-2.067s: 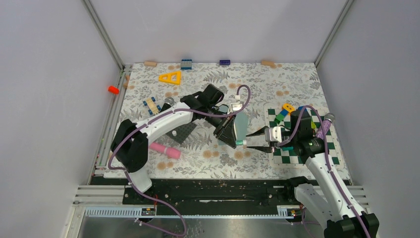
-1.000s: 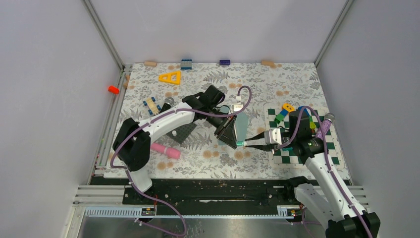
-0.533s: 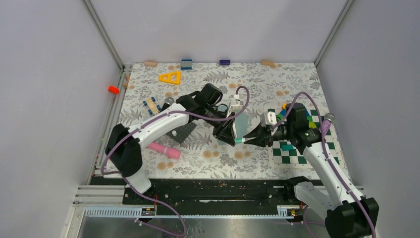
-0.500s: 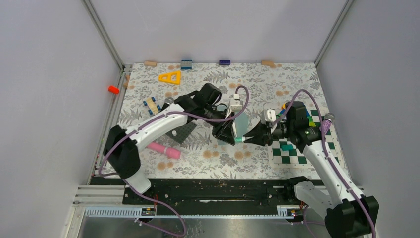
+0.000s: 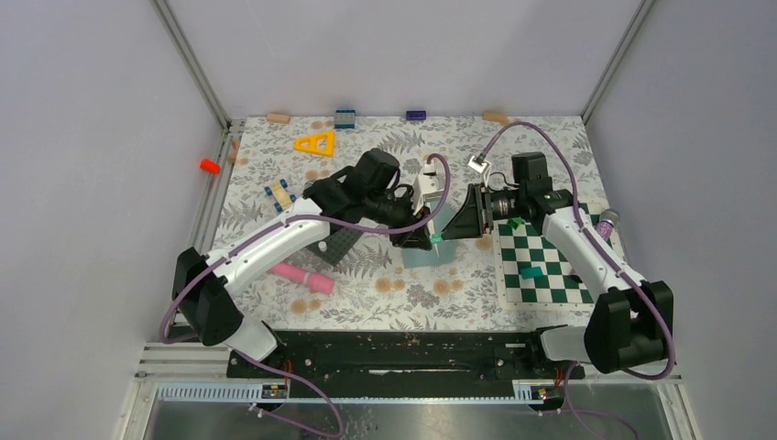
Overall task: Place the letter into the envelope and seal it
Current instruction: Unscrew the solid glue.
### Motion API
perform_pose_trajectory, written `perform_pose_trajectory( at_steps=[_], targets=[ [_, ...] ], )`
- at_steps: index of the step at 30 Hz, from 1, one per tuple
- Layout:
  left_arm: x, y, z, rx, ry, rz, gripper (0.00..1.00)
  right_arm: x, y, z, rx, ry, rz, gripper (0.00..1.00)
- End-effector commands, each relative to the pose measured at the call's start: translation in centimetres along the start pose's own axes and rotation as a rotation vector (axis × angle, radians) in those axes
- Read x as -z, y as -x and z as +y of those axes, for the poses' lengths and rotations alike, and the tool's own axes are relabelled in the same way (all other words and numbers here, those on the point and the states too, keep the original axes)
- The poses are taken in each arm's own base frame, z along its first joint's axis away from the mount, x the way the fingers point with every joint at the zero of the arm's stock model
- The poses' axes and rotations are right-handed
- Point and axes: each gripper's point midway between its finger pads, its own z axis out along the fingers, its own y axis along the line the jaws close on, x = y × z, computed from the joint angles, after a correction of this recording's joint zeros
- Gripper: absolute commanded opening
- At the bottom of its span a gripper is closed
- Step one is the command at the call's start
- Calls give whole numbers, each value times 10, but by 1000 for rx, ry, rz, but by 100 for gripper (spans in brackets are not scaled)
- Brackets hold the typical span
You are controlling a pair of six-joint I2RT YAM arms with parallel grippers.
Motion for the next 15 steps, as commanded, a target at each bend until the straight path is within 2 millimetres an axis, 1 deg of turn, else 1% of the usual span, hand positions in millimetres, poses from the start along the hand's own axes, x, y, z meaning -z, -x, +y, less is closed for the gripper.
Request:
perform_pose_trajectory(
  at_steps=[1, 3, 5, 7, 9, 10, 11, 12, 15],
  targets=[
    [3, 16, 0, -70, 15, -60, 8, 10, 11, 29, 123, 34, -34, 54],
    [2, 14, -5, -60, -23, -59, 8, 12, 3, 35, 254, 29, -43, 62],
    [1, 13, -12, -42, -86, -59, 8, 15, -4, 39, 433, 9, -54, 66],
    [-1, 12, -18, -15, -152, -55, 8, 18, -11, 40, 600, -29, -64, 73],
    [-3, 10, -22, 22, -212, -50, 8, 20, -21, 42, 784, -33, -70, 73],
    [-4, 9, -23, 43, -241, -47, 8, 20, -23, 43, 880, -39, -78, 74],
    [-5, 8, -24, 63, -268, -44, 8, 20, -29, 40, 945, -42, -82, 73],
    [-7, 7, -26, 82, -300, -42, 8, 20, -30, 41, 1036, -39, -92, 72],
    [-11, 2, -29, 126, -360, -32, 8, 19, -33, 39, 1126, -8, -93, 68]
  ],
)
